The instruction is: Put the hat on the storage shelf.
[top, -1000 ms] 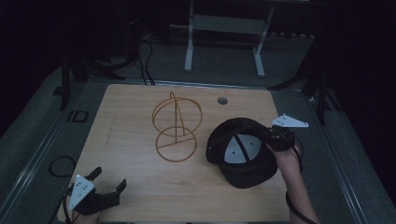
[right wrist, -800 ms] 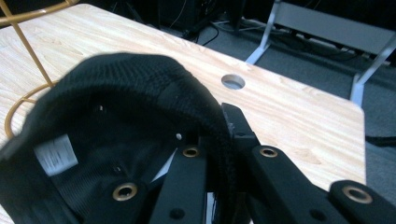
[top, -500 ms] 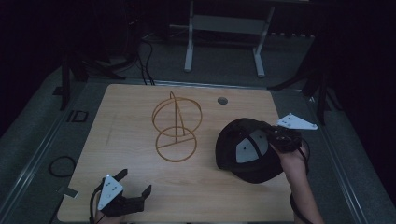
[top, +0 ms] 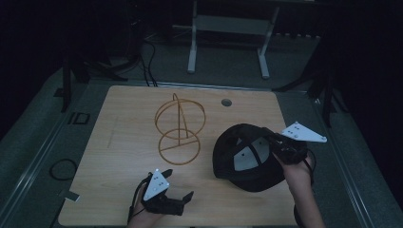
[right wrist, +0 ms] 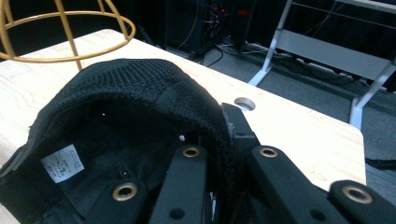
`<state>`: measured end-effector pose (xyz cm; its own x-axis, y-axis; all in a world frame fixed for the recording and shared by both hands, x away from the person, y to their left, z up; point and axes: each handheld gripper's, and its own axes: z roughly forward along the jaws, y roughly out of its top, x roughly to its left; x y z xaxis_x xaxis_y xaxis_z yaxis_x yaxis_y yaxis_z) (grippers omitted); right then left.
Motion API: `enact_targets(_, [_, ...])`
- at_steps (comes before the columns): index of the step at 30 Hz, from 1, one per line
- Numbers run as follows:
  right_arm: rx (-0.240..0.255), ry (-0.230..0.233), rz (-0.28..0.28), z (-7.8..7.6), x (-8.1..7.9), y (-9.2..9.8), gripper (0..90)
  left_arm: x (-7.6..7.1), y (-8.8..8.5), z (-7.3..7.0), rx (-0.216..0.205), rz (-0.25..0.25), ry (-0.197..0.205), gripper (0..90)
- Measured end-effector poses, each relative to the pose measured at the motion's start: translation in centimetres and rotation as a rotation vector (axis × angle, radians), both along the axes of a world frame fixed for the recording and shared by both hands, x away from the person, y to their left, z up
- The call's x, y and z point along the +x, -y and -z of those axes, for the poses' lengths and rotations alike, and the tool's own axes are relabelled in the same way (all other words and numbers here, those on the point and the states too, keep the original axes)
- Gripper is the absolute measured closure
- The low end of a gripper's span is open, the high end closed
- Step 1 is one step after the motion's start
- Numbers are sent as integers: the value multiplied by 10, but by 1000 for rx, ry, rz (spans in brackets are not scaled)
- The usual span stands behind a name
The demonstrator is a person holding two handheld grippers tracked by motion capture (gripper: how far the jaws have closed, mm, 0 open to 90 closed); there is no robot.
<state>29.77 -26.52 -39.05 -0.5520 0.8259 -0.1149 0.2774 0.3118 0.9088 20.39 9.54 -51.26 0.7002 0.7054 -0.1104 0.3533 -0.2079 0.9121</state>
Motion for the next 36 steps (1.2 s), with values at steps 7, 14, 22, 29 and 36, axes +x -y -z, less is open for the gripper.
enact_targets(7, [2, 2, -13, 1, -4, -5, 877, 10, 34, -10, -16, 49, 20, 32])
enact_targets(14, [23, 4, -35, 3, -7, -8, 878, 30, 60, -12, 5, 52, -4, 83])
enact_targets(22, [33, 13, -100, 0, -17, -11, 877, 42, 63, -14, -31, 62, 6, 212])
enact_targets(29, [18, 33, -156, -2, -27, -17, 877, 39, 58, -22, -44, 22, 74, 521])
enact_targets(36, [11, 26, -158, 2, -34, -18, 877, 39, 54, -32, -31, -68, 115, 853])
